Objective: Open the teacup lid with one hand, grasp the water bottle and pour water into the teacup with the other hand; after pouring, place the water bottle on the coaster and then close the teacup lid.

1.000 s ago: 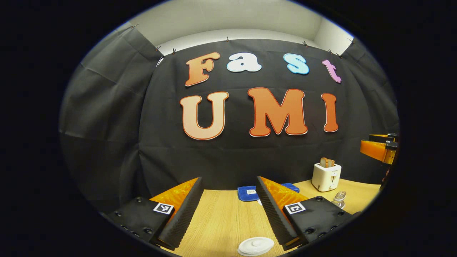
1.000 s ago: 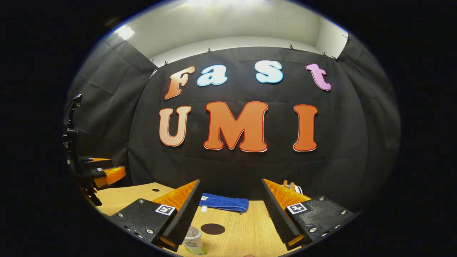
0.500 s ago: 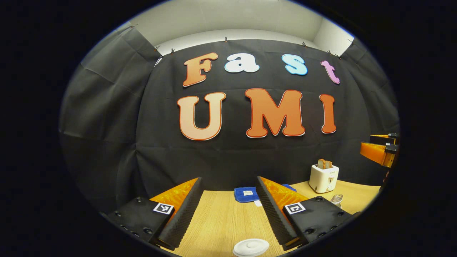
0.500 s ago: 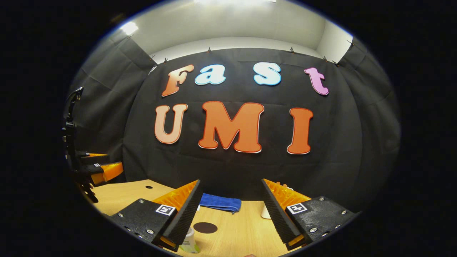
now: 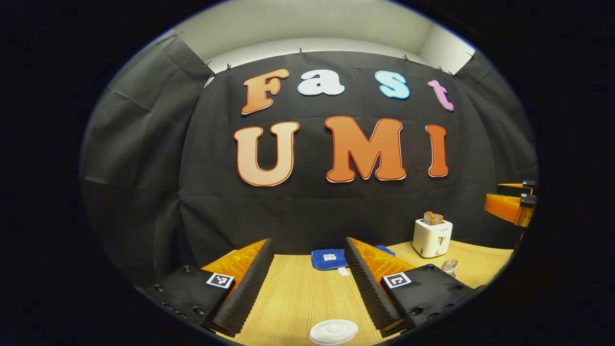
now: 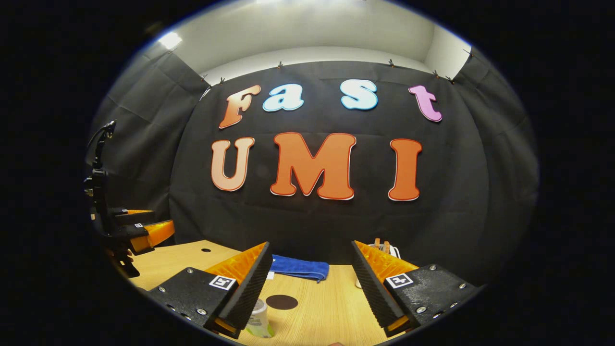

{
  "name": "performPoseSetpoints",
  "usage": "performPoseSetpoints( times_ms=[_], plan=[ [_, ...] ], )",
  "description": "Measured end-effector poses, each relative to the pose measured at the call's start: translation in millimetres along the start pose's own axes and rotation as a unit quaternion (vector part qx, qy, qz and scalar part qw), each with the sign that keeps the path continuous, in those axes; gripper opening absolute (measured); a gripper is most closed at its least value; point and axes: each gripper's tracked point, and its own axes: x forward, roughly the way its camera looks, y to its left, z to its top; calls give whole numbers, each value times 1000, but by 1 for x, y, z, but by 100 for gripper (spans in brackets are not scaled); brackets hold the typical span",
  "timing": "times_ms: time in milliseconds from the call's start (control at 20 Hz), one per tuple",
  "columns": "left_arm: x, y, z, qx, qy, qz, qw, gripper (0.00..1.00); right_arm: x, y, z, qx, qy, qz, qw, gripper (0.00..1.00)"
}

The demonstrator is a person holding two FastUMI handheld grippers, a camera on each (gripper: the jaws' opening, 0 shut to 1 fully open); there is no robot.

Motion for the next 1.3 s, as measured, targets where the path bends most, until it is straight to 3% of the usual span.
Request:
performPoseSetpoints(
  times_ms=[400, 900, 1300],
  plan=[
    [-8, -12, -48, 9, 41, -18, 999, 97, -15, 33, -28, 20, 23, 59, 998, 98],
    [-14, -6, -104, 12, 94, -25, 995, 97, -27, 72, -95, -20, 80, 124, 989, 98],
    [-23, -24, -154, 50, 143, -44, 988, 98, -21, 90, -149, -13, 136, 147, 980, 98]
  ],
)
